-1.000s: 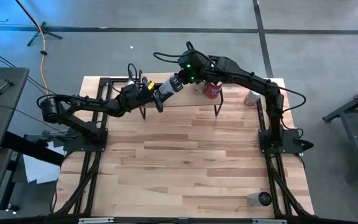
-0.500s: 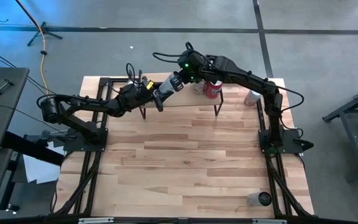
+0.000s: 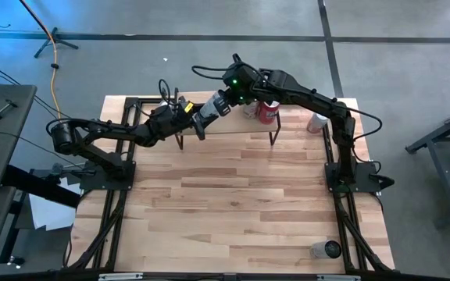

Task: Place canned beverage on shelf
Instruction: Put the top black blue soda can on the shelf

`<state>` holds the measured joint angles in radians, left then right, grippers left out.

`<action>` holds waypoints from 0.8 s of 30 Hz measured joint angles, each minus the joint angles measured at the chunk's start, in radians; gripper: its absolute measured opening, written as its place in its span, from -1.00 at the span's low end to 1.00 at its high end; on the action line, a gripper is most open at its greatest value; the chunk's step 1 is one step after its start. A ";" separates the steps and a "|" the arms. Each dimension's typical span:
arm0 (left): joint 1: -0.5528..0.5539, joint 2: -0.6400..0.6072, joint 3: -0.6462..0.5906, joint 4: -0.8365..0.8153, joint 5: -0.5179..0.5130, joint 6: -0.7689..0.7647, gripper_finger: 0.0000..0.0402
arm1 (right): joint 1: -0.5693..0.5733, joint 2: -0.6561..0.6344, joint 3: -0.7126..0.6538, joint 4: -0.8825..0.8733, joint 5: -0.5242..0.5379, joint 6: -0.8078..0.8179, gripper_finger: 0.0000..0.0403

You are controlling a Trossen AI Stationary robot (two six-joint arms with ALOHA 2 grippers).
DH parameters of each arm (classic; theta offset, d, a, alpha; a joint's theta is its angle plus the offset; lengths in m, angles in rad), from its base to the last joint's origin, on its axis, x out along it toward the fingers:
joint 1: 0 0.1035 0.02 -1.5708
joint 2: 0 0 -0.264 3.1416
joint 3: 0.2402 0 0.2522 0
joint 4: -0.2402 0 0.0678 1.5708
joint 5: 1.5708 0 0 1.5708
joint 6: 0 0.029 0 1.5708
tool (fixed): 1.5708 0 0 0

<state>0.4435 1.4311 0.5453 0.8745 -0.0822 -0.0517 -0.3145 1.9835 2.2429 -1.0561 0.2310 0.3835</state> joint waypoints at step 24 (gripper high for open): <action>0.002 0.033 0.001 0.031 0.071 0.083 0.16 | 0.036 0.000 0.002 0.033 -0.045 0.011 -1.00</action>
<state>0.4458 1.4636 0.5460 0.9057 -0.0110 0.0311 -0.2790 1.9835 2.2444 -1.0234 0.1857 0.3945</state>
